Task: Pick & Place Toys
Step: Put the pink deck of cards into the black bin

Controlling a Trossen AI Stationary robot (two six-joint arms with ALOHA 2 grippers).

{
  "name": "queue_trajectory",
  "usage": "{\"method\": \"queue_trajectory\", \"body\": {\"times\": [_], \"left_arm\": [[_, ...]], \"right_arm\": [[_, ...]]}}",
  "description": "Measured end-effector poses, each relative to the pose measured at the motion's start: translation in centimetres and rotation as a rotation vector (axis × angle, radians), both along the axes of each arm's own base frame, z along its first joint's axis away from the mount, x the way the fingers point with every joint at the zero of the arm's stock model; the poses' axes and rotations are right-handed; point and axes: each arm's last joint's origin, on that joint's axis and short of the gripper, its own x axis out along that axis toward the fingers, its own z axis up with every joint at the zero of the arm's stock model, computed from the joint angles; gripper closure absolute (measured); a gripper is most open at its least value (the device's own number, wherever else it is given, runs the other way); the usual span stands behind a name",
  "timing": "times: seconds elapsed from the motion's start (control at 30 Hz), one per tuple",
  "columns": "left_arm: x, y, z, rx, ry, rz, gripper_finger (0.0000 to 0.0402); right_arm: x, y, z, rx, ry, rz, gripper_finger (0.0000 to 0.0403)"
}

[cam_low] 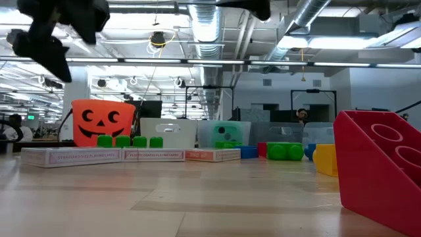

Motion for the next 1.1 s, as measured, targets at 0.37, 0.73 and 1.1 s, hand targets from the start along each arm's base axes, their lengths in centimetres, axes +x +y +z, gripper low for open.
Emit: {"method": "queue_trajectory", "body": {"times": [0.37,0.73,1.1], "left_arm": [[2.1,-1.9,2.3,-0.133,-0.319,-0.204,0.0014],[0.3,0.8,-0.1,-0.09,0.059,-0.085,0.0011],[2.5,2.2,-3.1,-0.121,0.239,-0.084,0.0002]], "right_arm": [[-0.3,1.1,-0.3,-0.051,0.03,0.051,0.0006],[-0.1,-0.6,-0.3,-0.052,0.035,0.001,0.0006],[0.0,-0.9,-0.3,-0.051,0.037,-0.01,0.0006]]}}
